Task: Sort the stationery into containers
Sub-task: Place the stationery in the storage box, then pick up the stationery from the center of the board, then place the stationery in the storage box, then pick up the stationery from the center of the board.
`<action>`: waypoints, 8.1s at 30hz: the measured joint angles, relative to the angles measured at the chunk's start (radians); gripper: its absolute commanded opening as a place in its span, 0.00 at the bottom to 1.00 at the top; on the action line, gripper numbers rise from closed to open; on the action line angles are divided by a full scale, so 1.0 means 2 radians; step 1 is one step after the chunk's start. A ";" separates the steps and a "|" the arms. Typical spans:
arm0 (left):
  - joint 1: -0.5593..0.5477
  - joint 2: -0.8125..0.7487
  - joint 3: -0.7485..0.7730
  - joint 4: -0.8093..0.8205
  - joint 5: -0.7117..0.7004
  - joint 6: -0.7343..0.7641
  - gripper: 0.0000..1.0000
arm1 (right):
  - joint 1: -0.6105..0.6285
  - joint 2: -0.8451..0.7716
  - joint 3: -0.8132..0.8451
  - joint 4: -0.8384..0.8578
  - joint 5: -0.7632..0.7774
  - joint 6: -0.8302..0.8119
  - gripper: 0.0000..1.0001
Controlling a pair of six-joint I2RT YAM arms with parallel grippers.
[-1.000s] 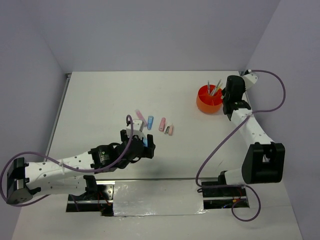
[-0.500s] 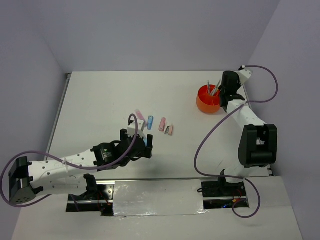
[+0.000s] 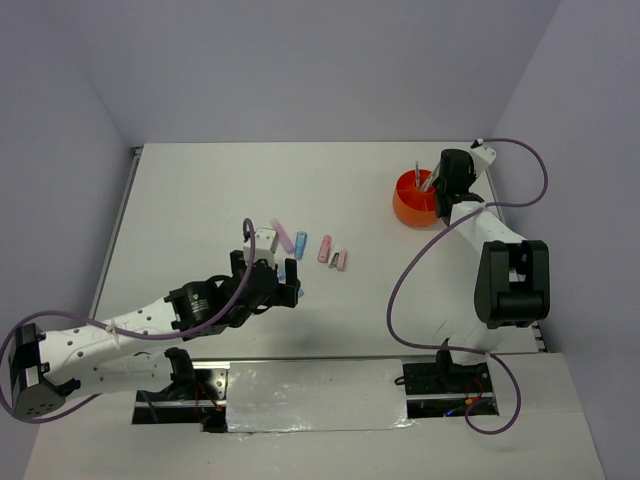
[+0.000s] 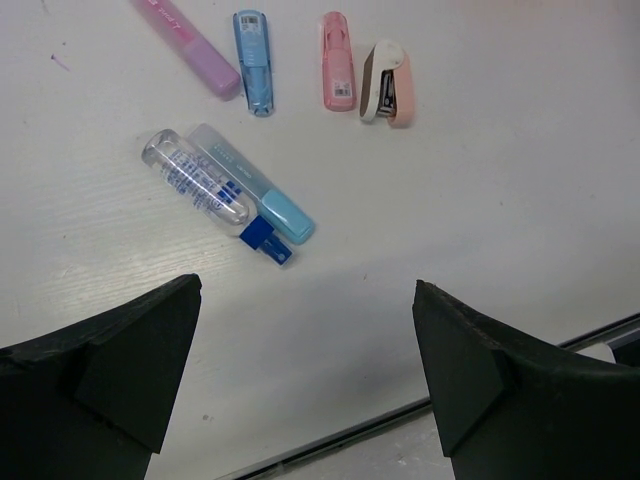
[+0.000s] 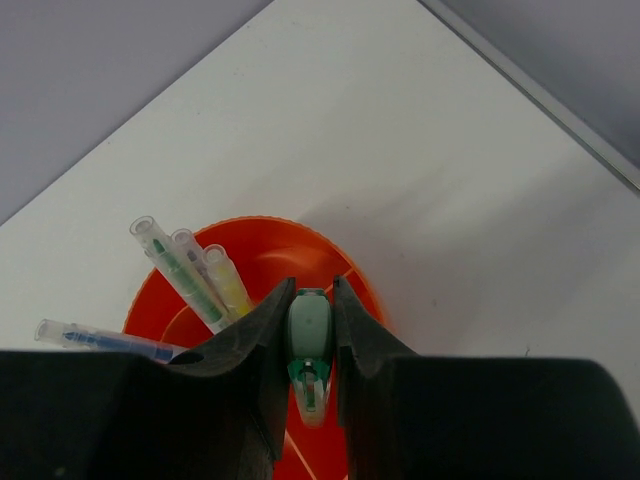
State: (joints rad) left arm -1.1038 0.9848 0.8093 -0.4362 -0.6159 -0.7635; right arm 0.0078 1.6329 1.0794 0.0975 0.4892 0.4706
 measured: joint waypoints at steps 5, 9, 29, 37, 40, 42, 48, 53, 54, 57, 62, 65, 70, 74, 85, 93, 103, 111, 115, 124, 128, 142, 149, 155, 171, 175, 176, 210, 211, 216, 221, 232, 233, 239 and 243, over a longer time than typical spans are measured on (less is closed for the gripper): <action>0.012 -0.010 0.000 -0.002 0.005 0.000 0.99 | 0.000 0.001 -0.001 0.000 -0.002 0.003 0.57; 0.023 -0.010 0.000 -0.002 0.012 0.000 0.99 | 0.000 0.001 -0.002 0.000 -0.005 0.002 0.62; 0.141 0.282 0.138 0.053 0.134 0.070 0.73 | 0.061 -0.260 -0.071 -0.062 -0.136 0.000 0.60; 0.150 0.423 0.272 0.028 0.138 0.097 0.69 | 0.089 -0.319 -0.136 -0.133 -0.188 -0.011 0.60; 0.166 0.460 0.311 0.017 0.139 0.109 0.69 | 0.090 -0.360 -0.152 -0.148 -0.195 -0.012 0.60; 0.178 0.480 0.331 0.010 0.138 0.117 0.68 | 0.090 -0.383 -0.158 -0.153 -0.198 -0.014 0.60; 0.204 0.533 0.380 -0.014 0.127 0.121 0.69 | 0.090 -0.409 -0.168 -0.164 -0.210 -0.022 0.60; 0.210 0.540 0.376 -0.018 0.127 0.121 0.69 | 0.092 -0.408 -0.171 -0.174 -0.219 -0.023 0.60; 0.211 0.541 0.376 -0.018 0.127 0.121 0.69 | 0.093 -0.408 -0.172 -0.174 -0.221 -0.023 0.60; 0.212 0.545 0.376 -0.017 0.127 0.120 0.69 | 0.095 -0.409 -0.175 -0.175 -0.226 -0.023 0.60; 0.212 0.545 0.357 -0.010 0.127 0.118 0.70 | 0.101 -0.408 -0.175 -0.175 -0.229 -0.023 0.60; 0.212 0.546 0.347 -0.011 0.128 0.117 0.69 | 0.103 -0.408 -0.175 -0.176 -0.230 -0.023 0.60; 0.213 0.541 0.334 0.008 0.133 0.106 0.65 | 0.107 -0.408 -0.175 -0.177 -0.232 -0.023 0.60; 0.213 0.521 0.299 0.031 0.145 0.090 0.56 | 0.111 -0.408 -0.175 -0.177 -0.236 -0.021 0.60; 0.199 0.480 0.232 0.062 0.149 0.069 0.20 | 0.125 -0.413 -0.181 -0.164 -0.274 -0.002 0.60; 0.181 0.451 0.190 0.096 0.152 0.059 0.00 | 0.127 -0.379 -0.211 -0.113 -0.346 0.026 0.75; 0.128 0.244 0.022 0.208 0.161 0.039 0.00 | 0.202 -0.355 -0.240 -0.039 -0.334 0.105 0.97; 0.086 0.154 -0.075 0.362 0.181 0.060 0.00 | 0.275 -0.306 -0.239 0.006 -0.278 0.176 0.81; 0.070 0.133 -0.094 0.399 0.191 0.077 0.00 | 0.327 -0.262 -0.224 0.011 -0.263 0.187 0.72; 0.059 0.104 -0.103 0.432 0.193 0.097 0.62 | 0.388 -0.225 -0.208 0.021 -0.225 0.204 0.00; 0.059 0.103 -0.103 0.415 0.181 0.101 0.99 | 0.389 -0.233 -0.208 0.018 -0.200 0.195 0.00; 0.059 0.047 -0.095 0.258 0.143 0.090 0.99 | 0.132 -0.228 -0.136 0.025 0.007 -0.001 0.00; 0.059 0.036 -0.078 0.210 0.140 0.090 0.99 | 0.052 -0.099 -0.031 0.016 0.065 -0.032 0.00; 0.059 0.017 -0.064 0.177 0.134 0.092 0.99 | 0.038 -0.032 0.010 0.019 0.081 -0.059 0.00; 0.059 0.014 -0.061 0.162 0.130 0.092 0.99 | 0.035 0.026 0.008 0.029 0.094 -0.053 0.11; 0.059 0.014 -0.061 0.162 0.130 0.093 0.99 | 0.034 0.030 0.005 0.030 0.094 -0.050 0.16; 0.059 0.014 -0.061 0.162 0.130 0.092 0.99 | 0.033 0.030 0.004 0.030 0.094 -0.049 0.21; 0.131 0.374 0.190 0.113 0.117 0.094 0.81 | 0.073 -0.339 -0.095 -0.059 -0.075 0.002 0.72; 0.133 0.396 0.212 0.109 0.114 0.095 0.81 | 0.076 -0.353 -0.104 -0.064 -0.096 0.002 0.72; 0.140 0.458 0.268 0.090 0.102 0.096 0.78 | 0.082 -0.382 -0.127 -0.111 -0.182 -0.002 0.72; 0.149 0.487 0.289 0.078 0.103 0.104 0.73 | 0.083 -0.401 -0.148 -0.153 -0.234 -0.008 0.72; 0.156 0.515 0.282 0.081 0.122 0.105 0.67 | 0.085 -0.464 -0.150 -0.188 -0.274 -0.017 0.72; 0.156 0.515 0.278 0.085 0.126 0.105 0.66 | 0.085 -0.465 -0.150 -0.190 -0.276 -0.017 0.72; 0.156 0.513 0.261 0.114 0.137 0.104 0.54 | 0.086 -0.464 -0.150 -0.192 -0.293 -0.016 0.72; 0.156 0.513 0.259 0.123 0.140 0.105 0.29 | 0.087 -0.461 -0.150 -0.191 -0.308 -0.011 0.72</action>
State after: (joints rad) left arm -0.7910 2.0109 1.3273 -0.1905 -0.3355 -0.5545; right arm 0.1810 0.7109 0.7784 -0.2852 -0.1268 0.4480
